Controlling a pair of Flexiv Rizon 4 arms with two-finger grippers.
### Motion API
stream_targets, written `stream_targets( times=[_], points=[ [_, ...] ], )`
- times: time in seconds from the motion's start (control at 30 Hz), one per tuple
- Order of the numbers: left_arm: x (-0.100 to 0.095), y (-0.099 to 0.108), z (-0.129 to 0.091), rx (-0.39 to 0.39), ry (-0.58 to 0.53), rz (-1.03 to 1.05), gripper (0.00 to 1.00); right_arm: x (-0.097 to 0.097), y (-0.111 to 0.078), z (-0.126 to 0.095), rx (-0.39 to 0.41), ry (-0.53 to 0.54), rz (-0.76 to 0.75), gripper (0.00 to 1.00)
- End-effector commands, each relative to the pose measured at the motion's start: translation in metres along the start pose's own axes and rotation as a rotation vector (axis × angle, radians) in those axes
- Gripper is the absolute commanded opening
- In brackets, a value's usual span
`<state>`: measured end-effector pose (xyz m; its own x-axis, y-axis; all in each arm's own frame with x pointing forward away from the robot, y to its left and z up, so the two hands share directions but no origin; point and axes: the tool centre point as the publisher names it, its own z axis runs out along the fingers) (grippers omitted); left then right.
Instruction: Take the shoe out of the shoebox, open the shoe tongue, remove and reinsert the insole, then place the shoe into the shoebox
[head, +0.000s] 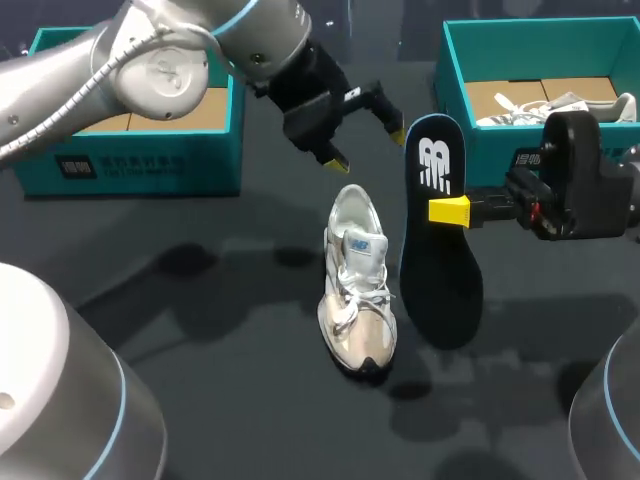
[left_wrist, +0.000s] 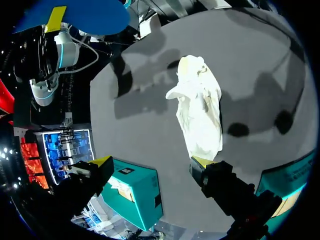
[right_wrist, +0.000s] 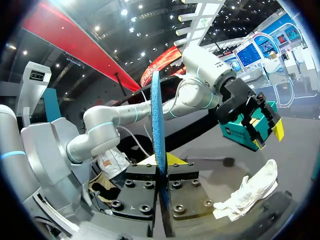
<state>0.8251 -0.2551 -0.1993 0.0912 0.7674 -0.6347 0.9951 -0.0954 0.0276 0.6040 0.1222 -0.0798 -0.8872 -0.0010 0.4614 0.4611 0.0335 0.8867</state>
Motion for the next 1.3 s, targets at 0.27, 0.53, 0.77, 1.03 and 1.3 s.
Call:
stream_targets(
  times=[0.27,0.53,0.77,1.03,1.3],
  points=[
    [-0.028,0.005,-0.025,-0.064,-0.475,0.006,1.00,0.000,-0.001,0.001,0.001,-0.002,0.001,0.00],
    [-0.027,0.004,-0.024,-0.077,-0.493,0.011,1.00,0.000,-0.001,0.001,0.001,-0.002,0.001,0.00],
    [-0.039,0.004,-0.036,-0.120,-0.617,-0.022,1.00,-0.014,0.007,-0.001,0.005,0.003,0.037,0.00],
    [-0.046,0.009,-0.054,-0.140,-0.700,-0.066,1.00,-0.089,0.021,-0.018,-0.051,0.052,0.233,0.00],
    [-0.046,0.009,-0.057,-0.137,-0.706,-0.063,1.00,-0.098,0.023,-0.021,-0.052,0.027,0.258,0.00]
  ],
)
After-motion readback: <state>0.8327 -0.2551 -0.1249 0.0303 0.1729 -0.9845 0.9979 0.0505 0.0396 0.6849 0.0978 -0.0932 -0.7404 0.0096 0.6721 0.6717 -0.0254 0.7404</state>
